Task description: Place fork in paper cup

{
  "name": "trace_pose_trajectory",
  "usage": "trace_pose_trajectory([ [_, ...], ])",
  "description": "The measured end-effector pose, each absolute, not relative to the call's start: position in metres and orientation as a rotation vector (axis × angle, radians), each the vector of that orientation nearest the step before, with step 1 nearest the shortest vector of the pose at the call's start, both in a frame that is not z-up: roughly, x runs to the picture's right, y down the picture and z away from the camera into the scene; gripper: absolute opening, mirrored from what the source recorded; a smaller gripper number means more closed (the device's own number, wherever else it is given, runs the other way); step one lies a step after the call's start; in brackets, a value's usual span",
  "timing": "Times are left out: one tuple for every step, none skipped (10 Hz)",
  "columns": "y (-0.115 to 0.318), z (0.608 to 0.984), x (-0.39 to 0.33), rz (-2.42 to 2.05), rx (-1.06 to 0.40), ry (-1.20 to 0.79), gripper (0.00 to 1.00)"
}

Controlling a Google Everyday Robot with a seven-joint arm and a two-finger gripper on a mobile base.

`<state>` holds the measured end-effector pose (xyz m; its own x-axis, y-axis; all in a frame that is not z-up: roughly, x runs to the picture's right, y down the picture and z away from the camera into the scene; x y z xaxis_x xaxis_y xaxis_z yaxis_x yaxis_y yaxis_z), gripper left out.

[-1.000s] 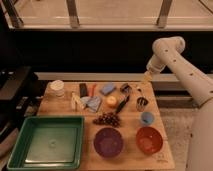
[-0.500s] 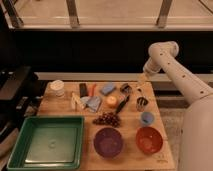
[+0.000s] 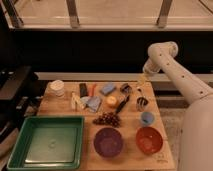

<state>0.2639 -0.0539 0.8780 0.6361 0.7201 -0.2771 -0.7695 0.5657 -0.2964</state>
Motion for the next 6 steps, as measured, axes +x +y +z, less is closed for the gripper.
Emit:
trace_pose_trajectory([
  [-0.046,0.888,0.264,0.888,-0.420,0.147,0.68],
  [-0.038,0.898,0.267,0.897,-0.425,0.164,0.68],
  [-0.031,0.910,0.269,0.903,-0.428,0.184,0.68],
  [-0.023,0.925,0.269,0.910,-0.440,0.208,0.68],
  [-0.019,0.935,0.269,0.917,-0.446,0.225,0.68],
  [-0.014,0.948,0.272,0.927,-0.455,0.254,0.68],
])
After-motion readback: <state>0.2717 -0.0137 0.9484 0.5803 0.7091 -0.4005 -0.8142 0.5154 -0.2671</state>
